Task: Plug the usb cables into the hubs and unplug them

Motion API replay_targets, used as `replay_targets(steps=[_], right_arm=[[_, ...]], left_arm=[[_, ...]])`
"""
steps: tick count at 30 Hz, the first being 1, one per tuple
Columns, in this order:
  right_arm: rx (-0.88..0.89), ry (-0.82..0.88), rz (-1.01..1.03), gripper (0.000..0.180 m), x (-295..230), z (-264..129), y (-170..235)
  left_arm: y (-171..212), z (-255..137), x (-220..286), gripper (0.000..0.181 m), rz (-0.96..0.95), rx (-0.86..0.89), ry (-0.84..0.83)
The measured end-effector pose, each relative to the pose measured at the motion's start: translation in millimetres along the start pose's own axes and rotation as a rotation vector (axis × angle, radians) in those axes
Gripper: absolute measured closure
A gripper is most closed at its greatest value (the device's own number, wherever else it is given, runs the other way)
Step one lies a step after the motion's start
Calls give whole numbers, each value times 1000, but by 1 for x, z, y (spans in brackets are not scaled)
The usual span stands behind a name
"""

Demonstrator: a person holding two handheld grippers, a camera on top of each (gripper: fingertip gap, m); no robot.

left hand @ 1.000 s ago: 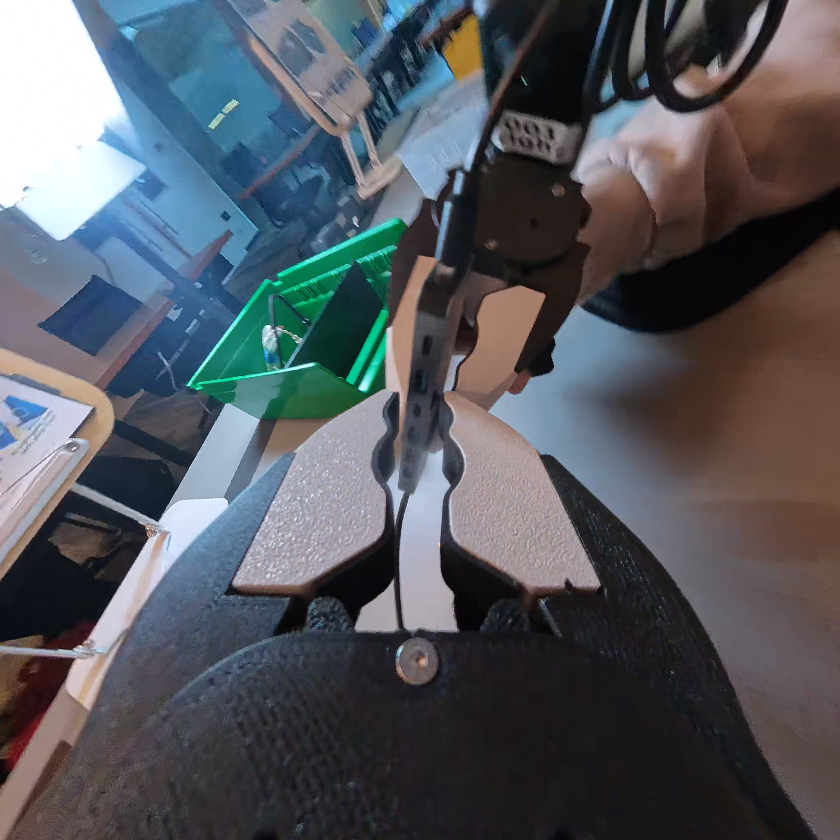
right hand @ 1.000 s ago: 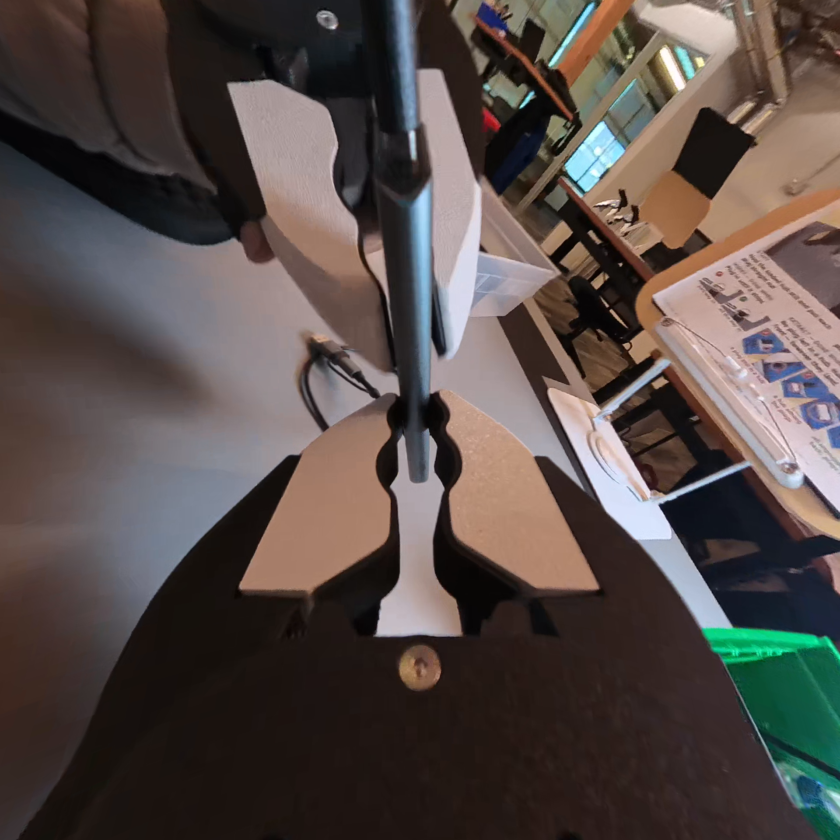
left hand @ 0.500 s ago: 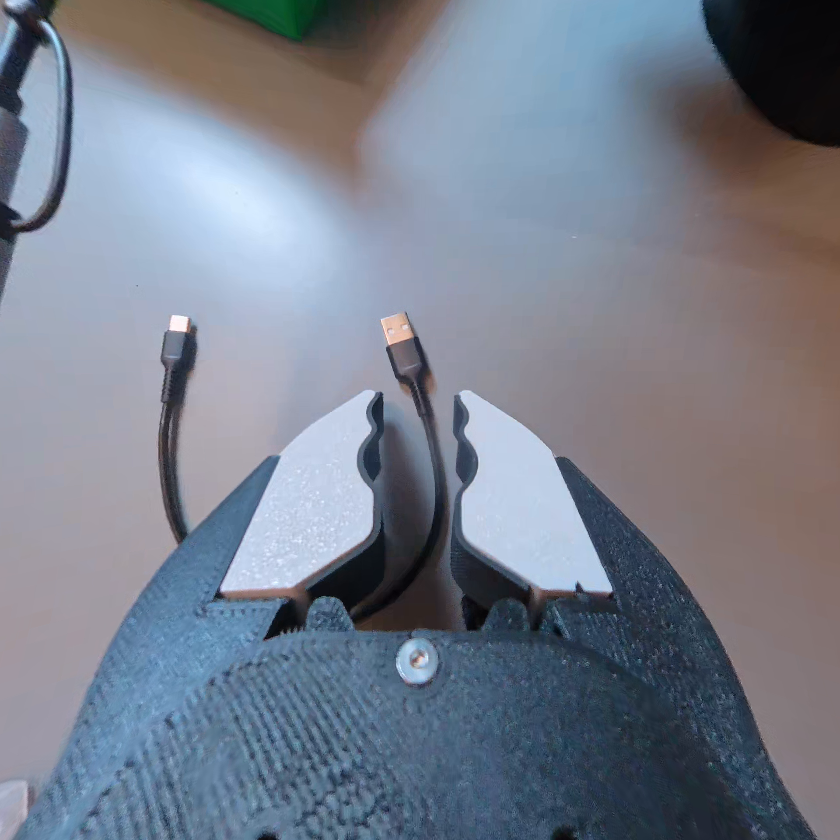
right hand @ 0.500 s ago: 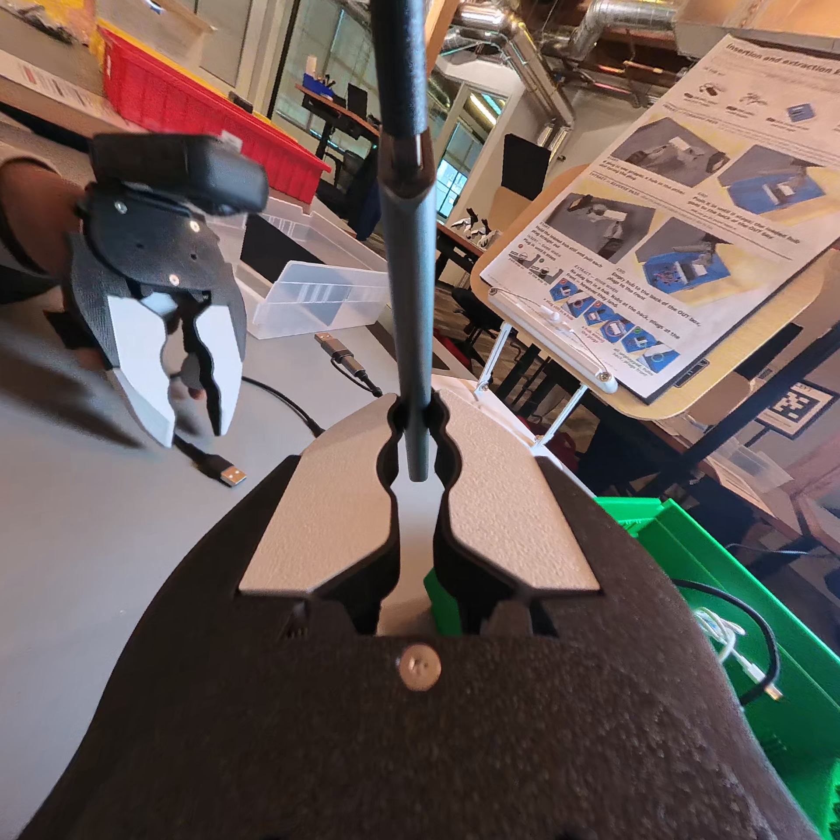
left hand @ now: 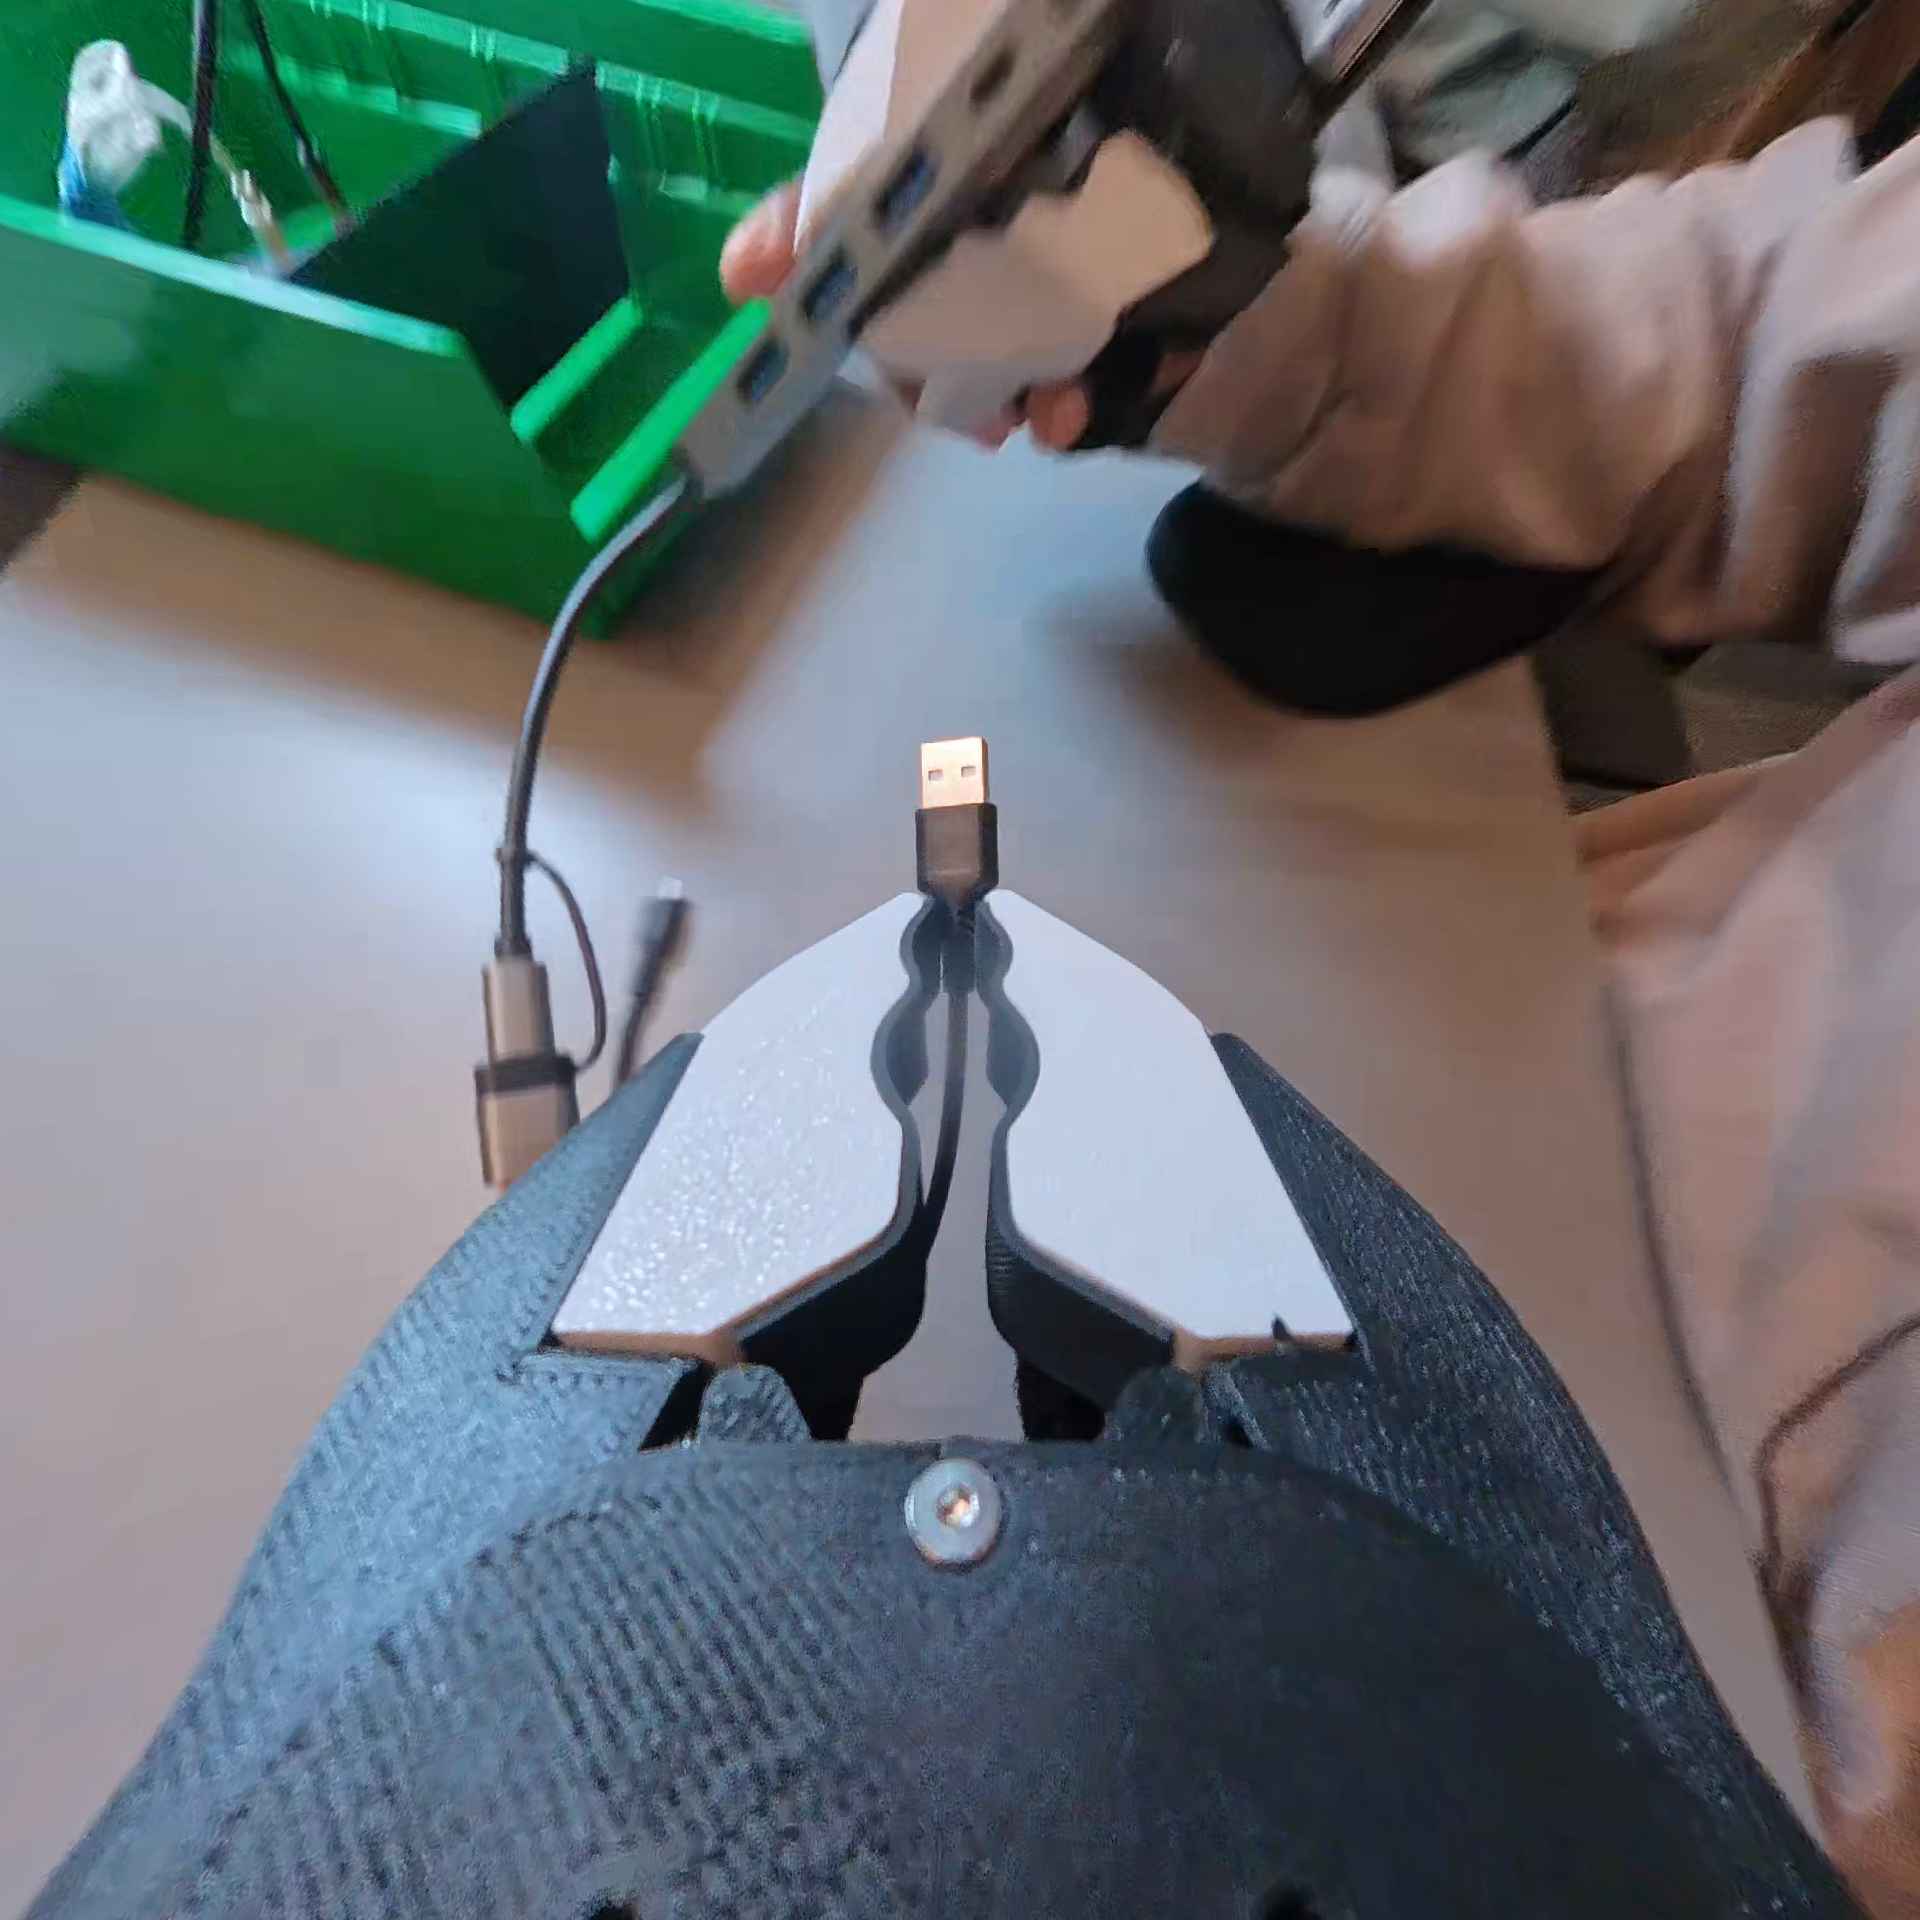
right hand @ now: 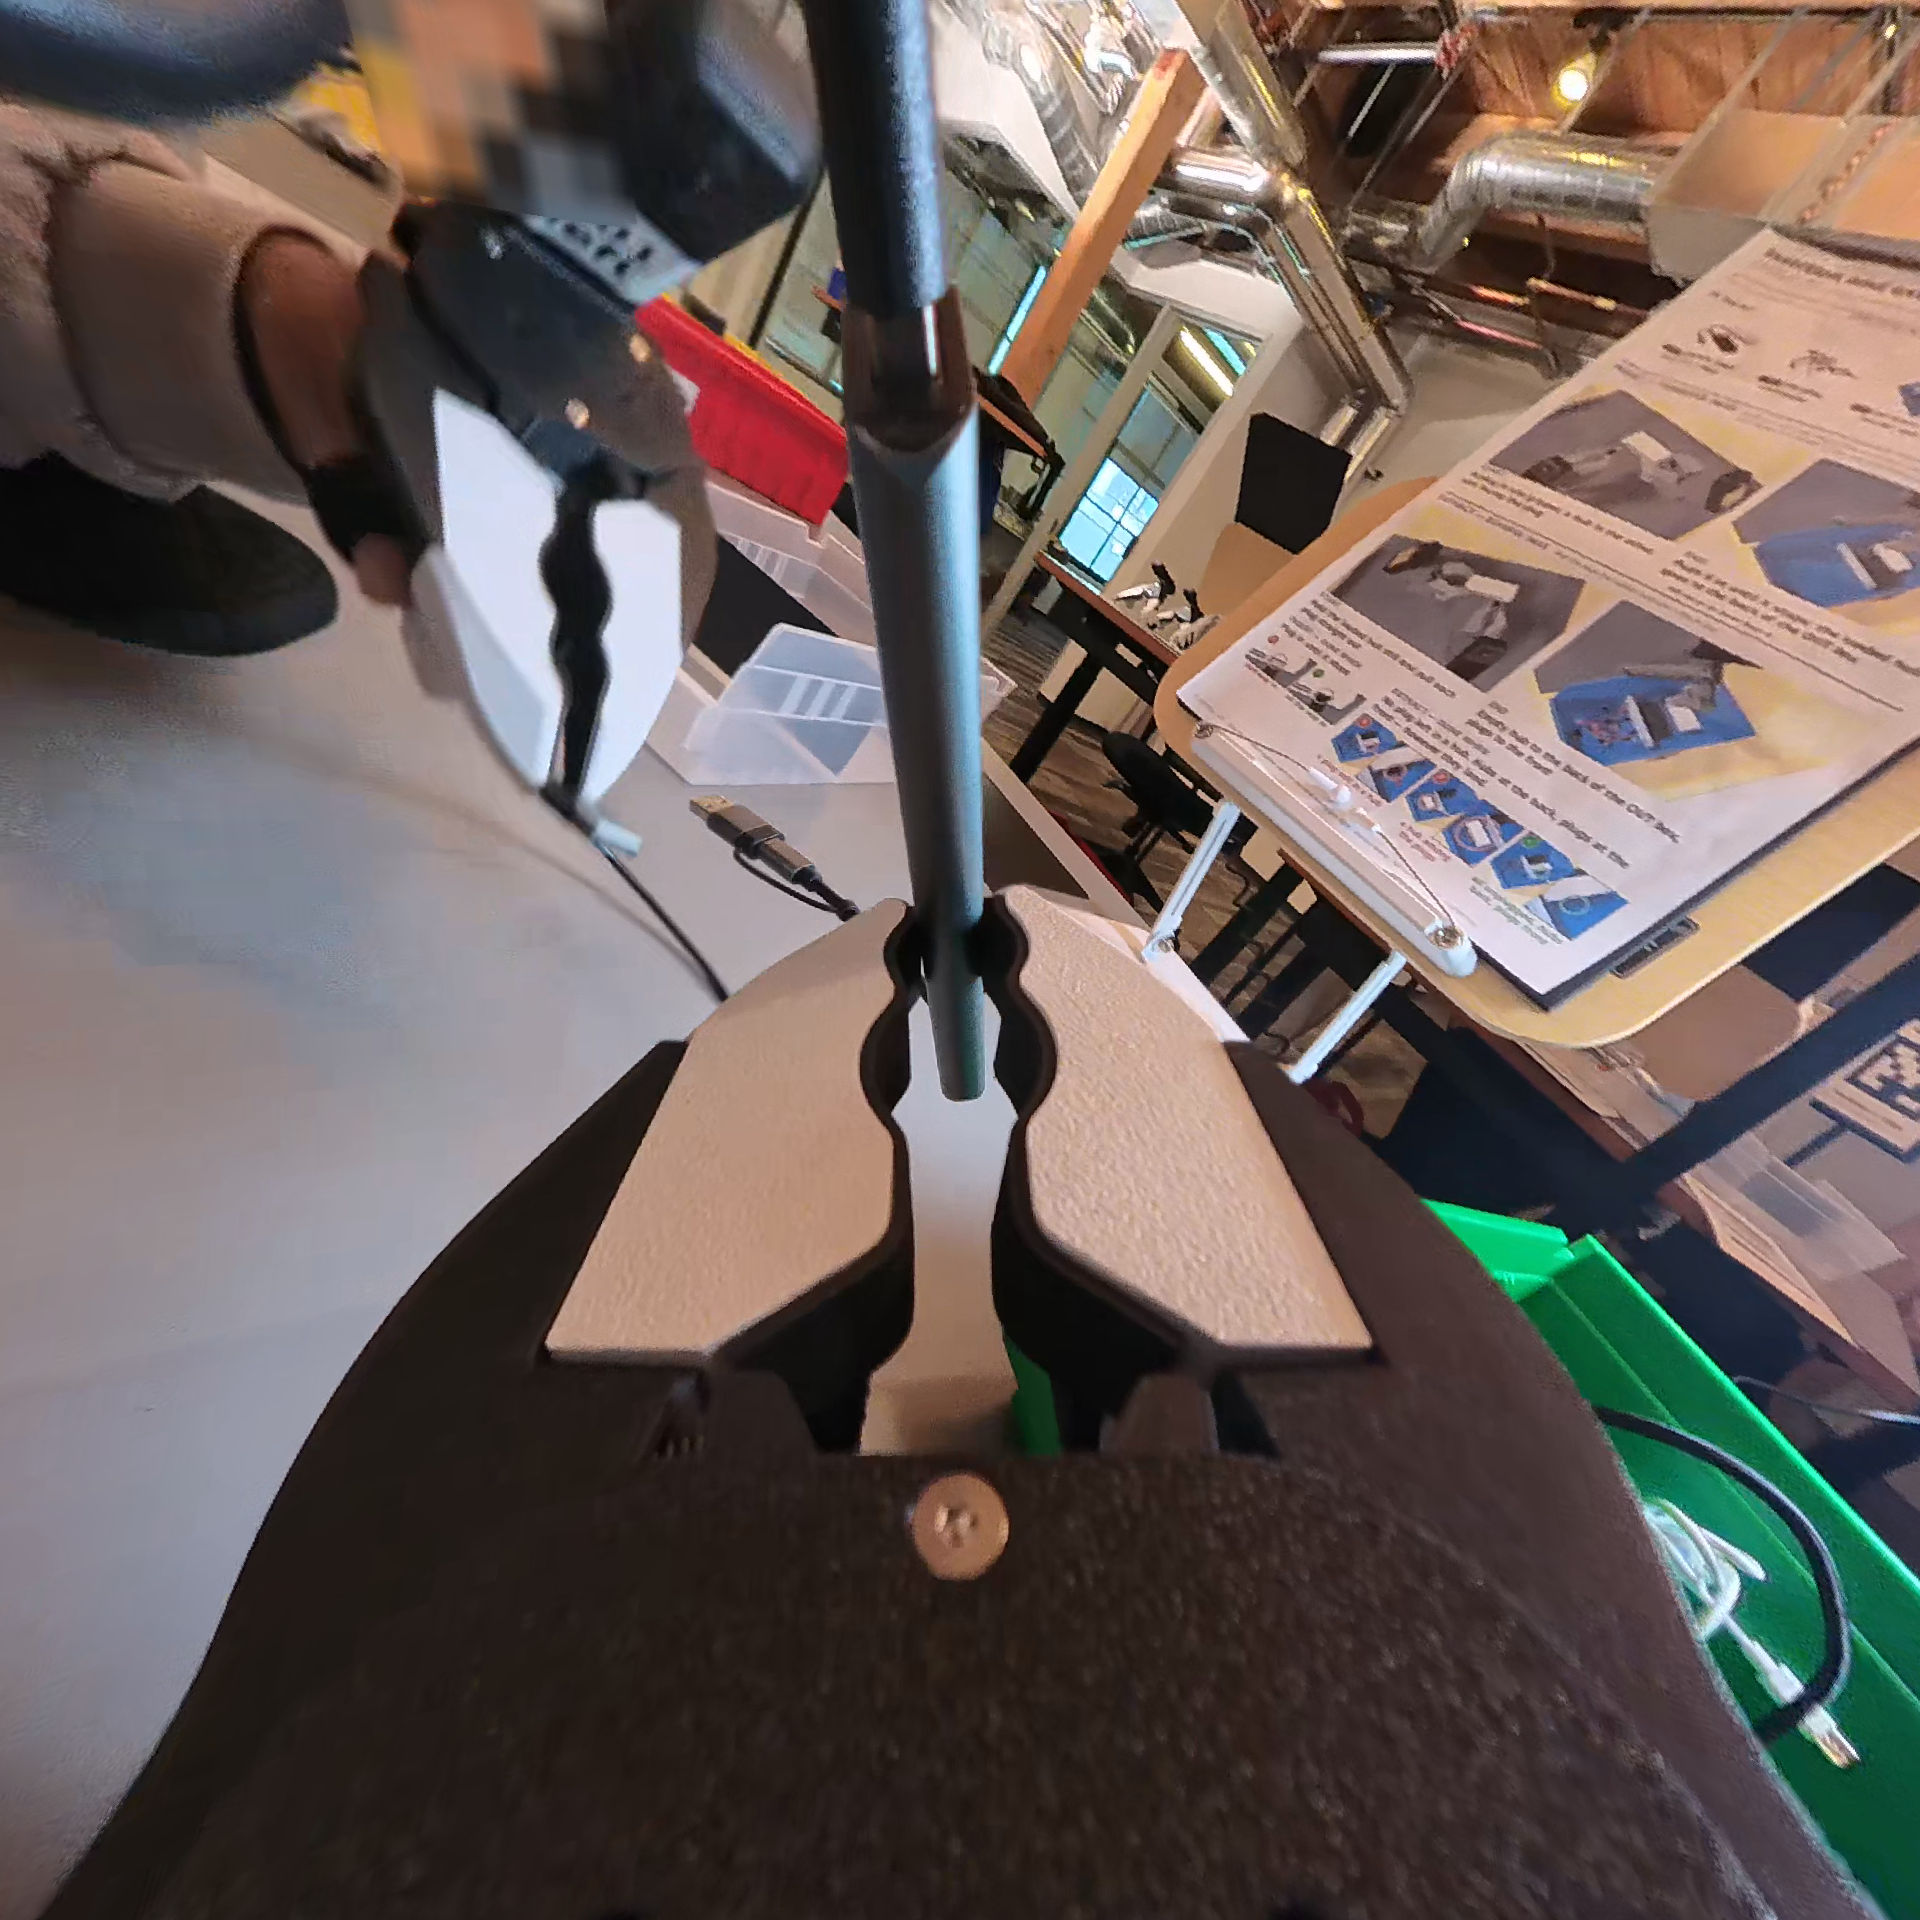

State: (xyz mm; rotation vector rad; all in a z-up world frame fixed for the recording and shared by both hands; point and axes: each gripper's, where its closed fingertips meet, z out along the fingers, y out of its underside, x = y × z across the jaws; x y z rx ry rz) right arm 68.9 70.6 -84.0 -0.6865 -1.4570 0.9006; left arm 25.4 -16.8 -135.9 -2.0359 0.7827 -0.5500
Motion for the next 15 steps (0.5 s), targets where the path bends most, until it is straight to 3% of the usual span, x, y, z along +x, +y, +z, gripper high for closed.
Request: replay_targets(steps=[6, 15], right_arm=[[35, -62, -26, 168, -15, 5, -10], [-10, -113, -115, 168, -33, 14, -3]], left_arm=[[-46, -26, 20, 174, 46, 55, 56], [-62, -14, 34, 174, 30, 50, 225]])
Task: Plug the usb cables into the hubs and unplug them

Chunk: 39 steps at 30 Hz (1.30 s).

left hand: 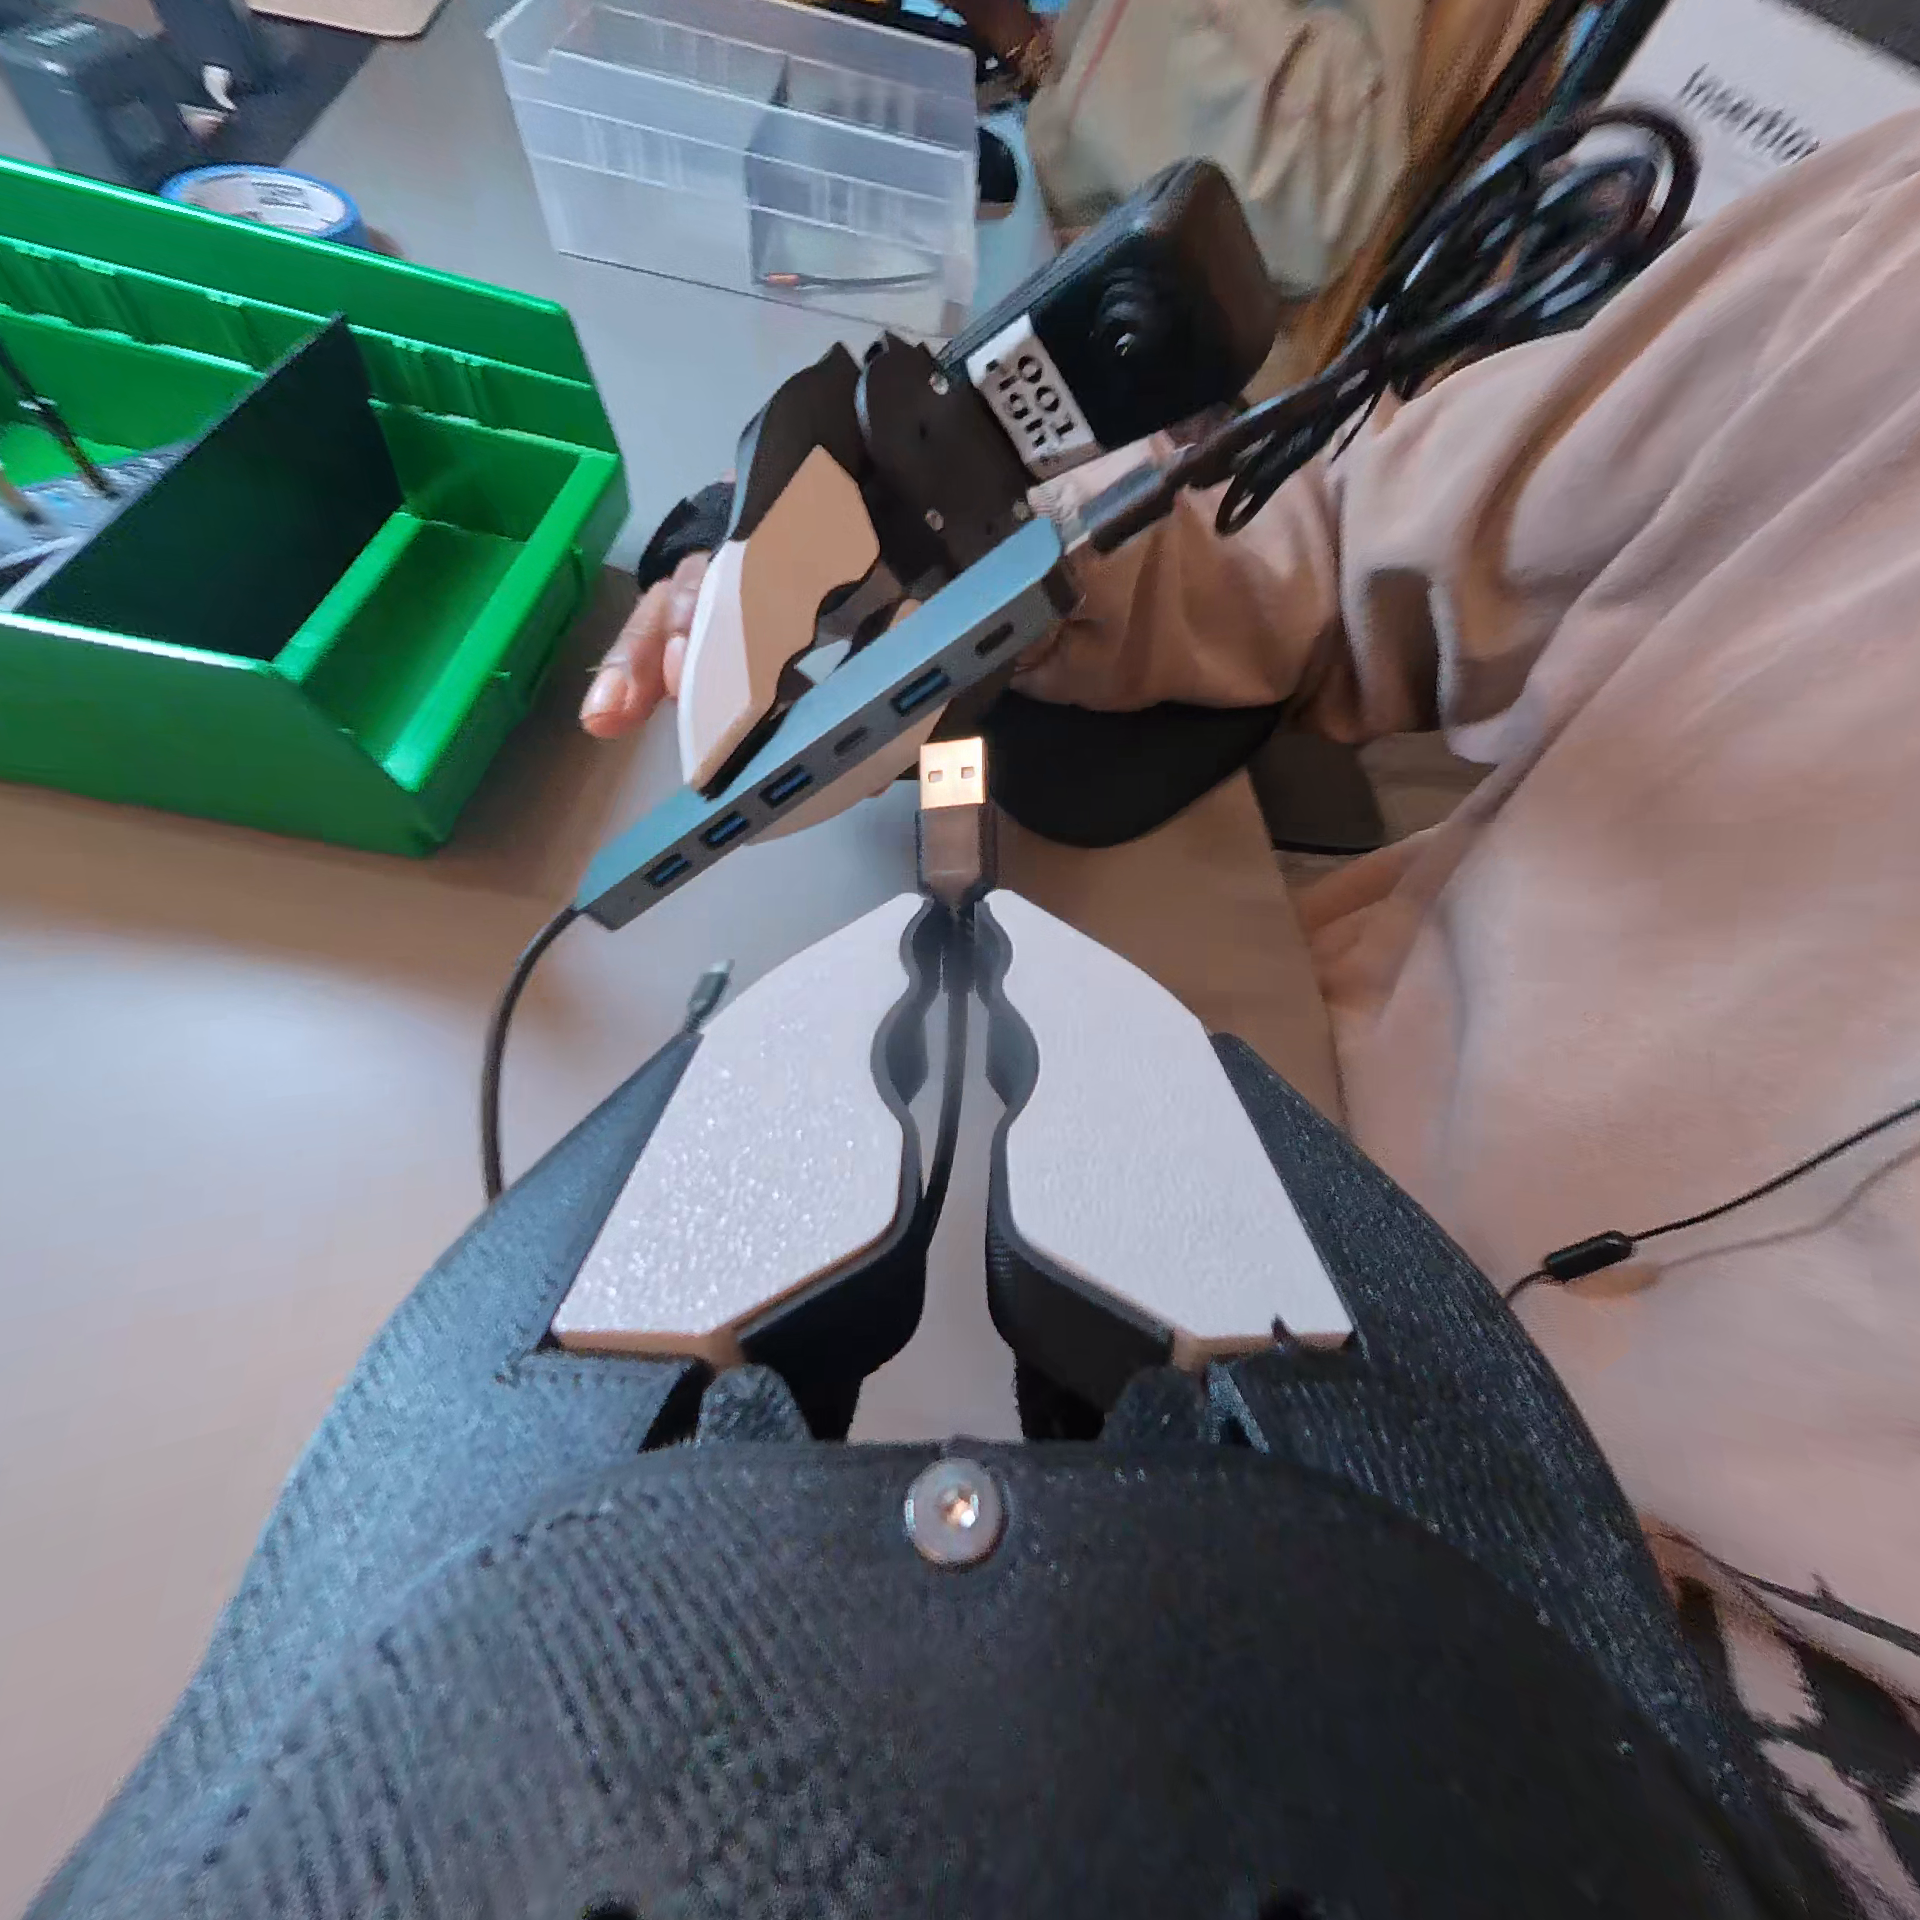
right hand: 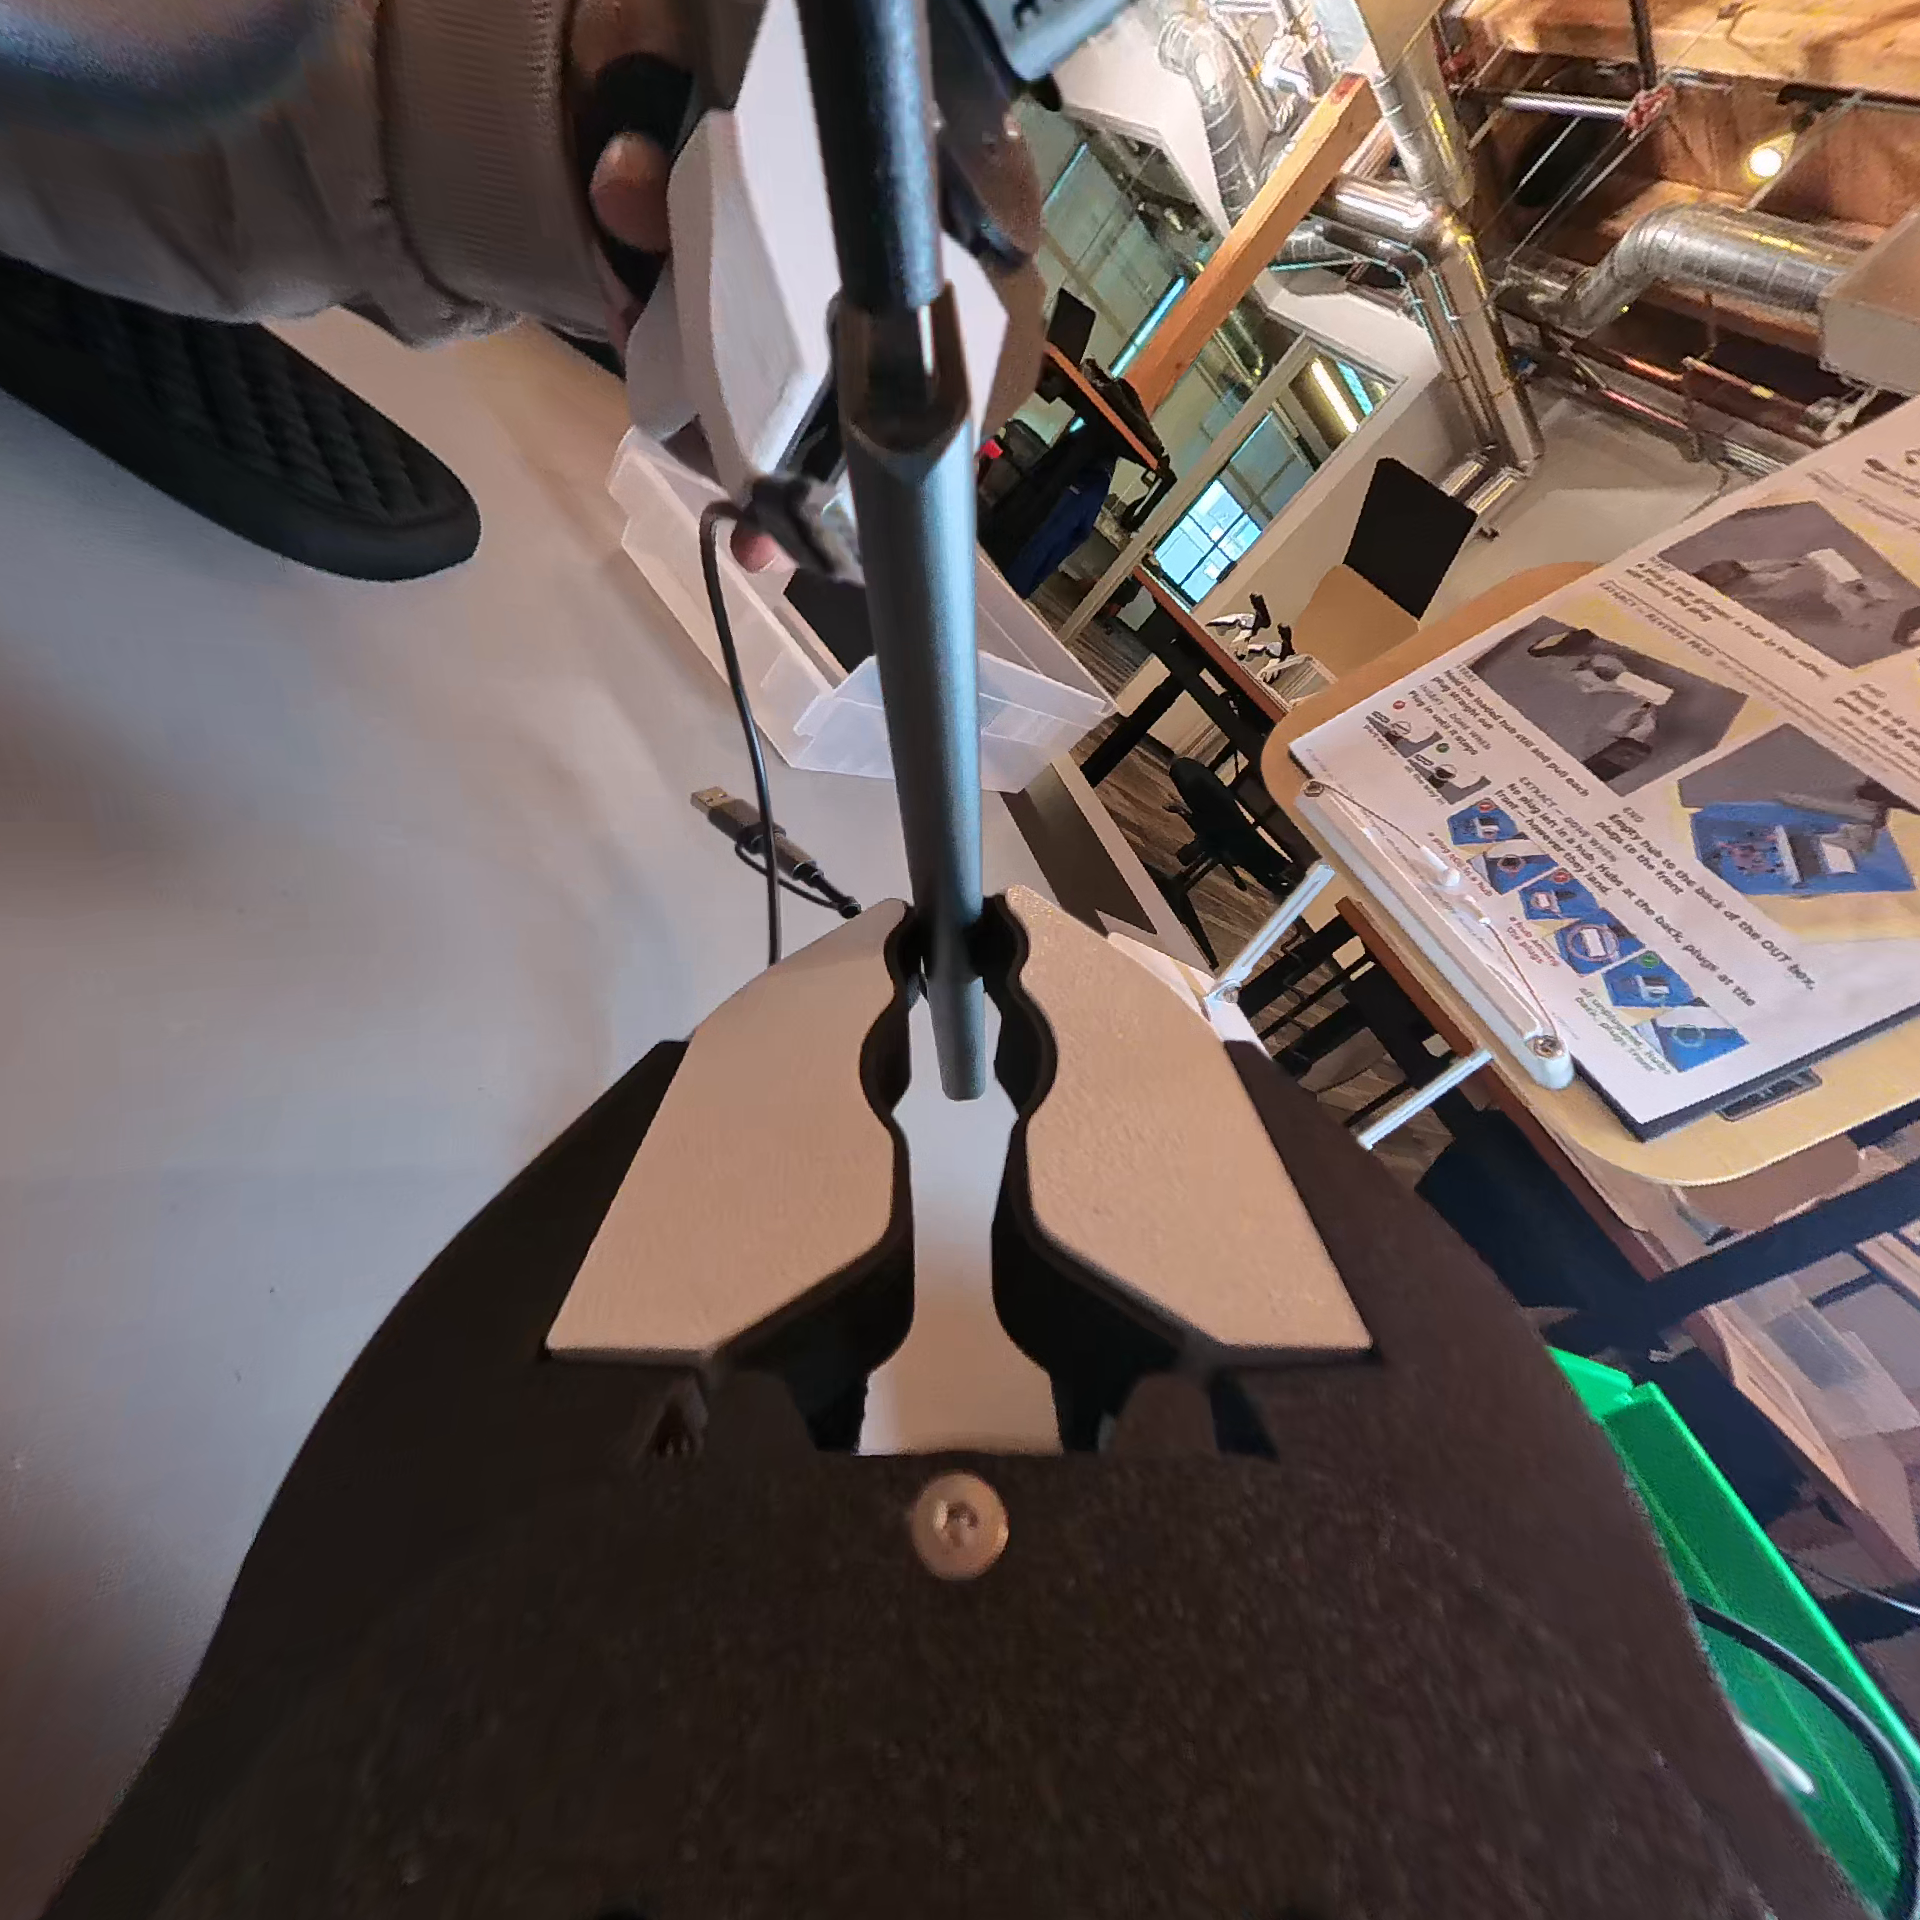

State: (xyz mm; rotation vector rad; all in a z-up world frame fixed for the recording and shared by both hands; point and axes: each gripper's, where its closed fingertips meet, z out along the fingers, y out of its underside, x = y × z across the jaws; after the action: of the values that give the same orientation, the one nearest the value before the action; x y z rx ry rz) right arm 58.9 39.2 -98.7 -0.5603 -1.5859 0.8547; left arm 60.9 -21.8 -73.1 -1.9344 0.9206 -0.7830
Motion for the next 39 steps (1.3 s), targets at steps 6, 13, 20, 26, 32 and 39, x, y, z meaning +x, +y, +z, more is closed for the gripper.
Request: replay_targets(steps=[6, 13, 20, 26, 32, 39], right_arm=[[-41, -17, -101, 168, -9, 2, 2], [-85, -32, -194, 168, -17, 5, 6], [-226, -11, -399, 169, -22, 10, 20], [-398, 23, -441, 168, -22, 16, 36], [-451, 29, -325, 166, -26, 17, 42], [-546, 12, -353, 168, -33, 19, 50]], left_arm=[[1, 6, 6, 174, -97, -36, 141], [17, 11, 3, 174, -93, -199, 132], [29, 15, -1, 174, -154, -347, 114], [31, 21, -10, 174, -194, -412, 62], [37, 27, -19, 174, -257, -378, 36], [41, 38, -24, 175, -286, -364, 8]])
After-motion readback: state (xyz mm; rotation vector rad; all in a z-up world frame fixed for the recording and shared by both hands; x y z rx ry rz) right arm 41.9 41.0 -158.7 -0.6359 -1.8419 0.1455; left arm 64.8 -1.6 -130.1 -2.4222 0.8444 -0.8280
